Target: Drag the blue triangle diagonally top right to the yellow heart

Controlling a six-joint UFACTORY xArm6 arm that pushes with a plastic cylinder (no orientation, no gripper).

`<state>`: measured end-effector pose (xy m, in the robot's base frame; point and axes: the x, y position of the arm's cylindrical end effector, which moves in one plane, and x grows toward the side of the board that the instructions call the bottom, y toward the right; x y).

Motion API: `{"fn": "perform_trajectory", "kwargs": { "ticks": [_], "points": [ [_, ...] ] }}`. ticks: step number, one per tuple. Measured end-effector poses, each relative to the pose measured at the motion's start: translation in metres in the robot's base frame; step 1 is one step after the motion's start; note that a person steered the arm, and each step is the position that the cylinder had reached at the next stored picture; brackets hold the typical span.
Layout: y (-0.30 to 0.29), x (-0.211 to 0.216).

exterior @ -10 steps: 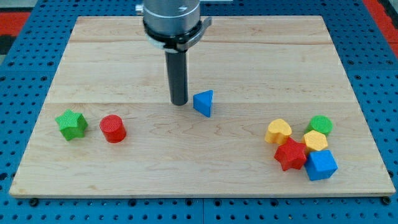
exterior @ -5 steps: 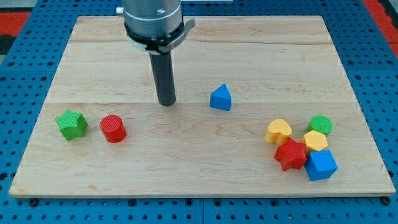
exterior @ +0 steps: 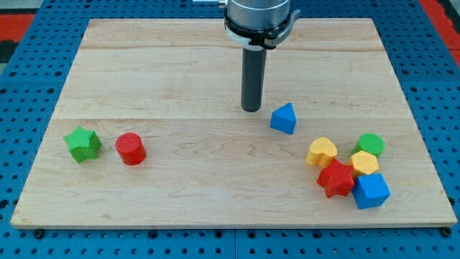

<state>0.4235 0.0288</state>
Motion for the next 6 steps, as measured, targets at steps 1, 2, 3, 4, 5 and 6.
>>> {"fn": "perform_trajectory", "kwargs": {
  "ticks": [1,2,3,4,5,6],
  "points": [
    [0.024,0.016],
    [0.049,0.028],
    [0.073,0.034],
    [0.096,0.043],
    [0.108,0.046],
    [0.108,0.054]
  ]
}}
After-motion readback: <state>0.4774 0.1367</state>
